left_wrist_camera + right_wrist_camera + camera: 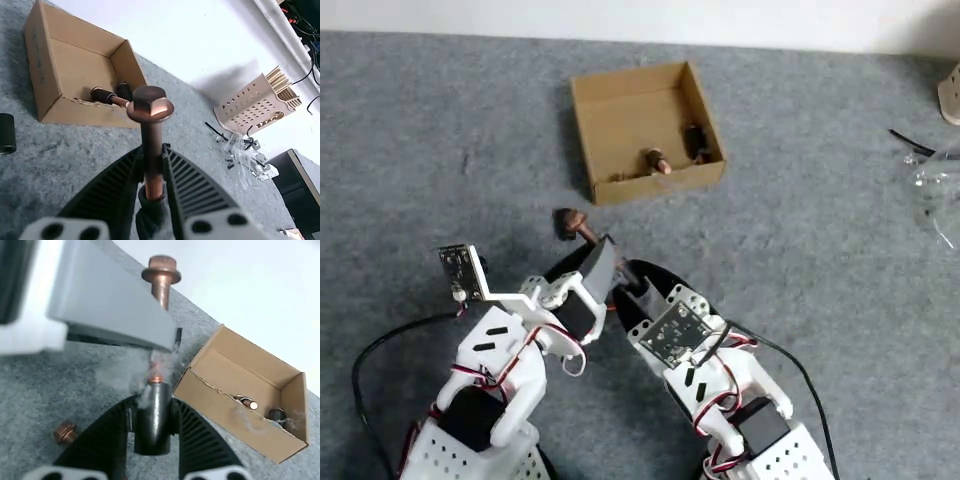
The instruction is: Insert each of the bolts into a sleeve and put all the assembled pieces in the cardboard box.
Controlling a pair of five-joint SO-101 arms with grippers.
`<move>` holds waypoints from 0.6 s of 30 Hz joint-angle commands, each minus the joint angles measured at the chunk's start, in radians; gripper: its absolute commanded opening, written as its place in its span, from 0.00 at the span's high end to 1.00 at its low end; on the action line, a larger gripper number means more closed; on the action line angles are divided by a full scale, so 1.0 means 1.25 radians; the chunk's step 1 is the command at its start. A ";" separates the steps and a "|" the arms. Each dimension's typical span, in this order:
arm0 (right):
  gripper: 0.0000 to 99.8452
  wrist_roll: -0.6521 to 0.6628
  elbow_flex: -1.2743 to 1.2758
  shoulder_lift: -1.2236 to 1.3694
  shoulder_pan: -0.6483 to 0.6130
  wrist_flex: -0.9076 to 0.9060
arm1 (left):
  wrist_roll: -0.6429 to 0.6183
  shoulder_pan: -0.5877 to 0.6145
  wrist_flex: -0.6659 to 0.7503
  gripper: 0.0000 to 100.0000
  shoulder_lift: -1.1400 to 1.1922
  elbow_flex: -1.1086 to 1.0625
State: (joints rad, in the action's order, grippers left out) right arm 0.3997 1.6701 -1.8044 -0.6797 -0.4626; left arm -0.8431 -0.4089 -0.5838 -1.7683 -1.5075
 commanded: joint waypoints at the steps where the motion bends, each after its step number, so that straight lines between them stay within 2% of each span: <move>1: 0.99 0.016 0.077 -0.006 0.010 0.020 | -0.002 -0.007 -0.010 0.99 -0.003 0.026; 8: 0.99 0.016 0.077 -0.006 0.010 0.020 | 0.002 -0.051 -0.025 0.99 -0.008 -0.034; 10: 0.99 0.017 0.077 -0.006 0.010 0.020 | 0.039 -0.066 -0.023 0.99 -0.008 -0.048; 18: 0.99 0.014 0.075 -0.006 0.041 0.023 | 0.068 -0.067 -0.006 0.99 -0.008 -0.056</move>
State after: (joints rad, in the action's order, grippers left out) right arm 0.4043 1.6701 -1.8013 -0.6628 -0.4657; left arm -0.7741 -0.4672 -0.5915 -1.7852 -1.5704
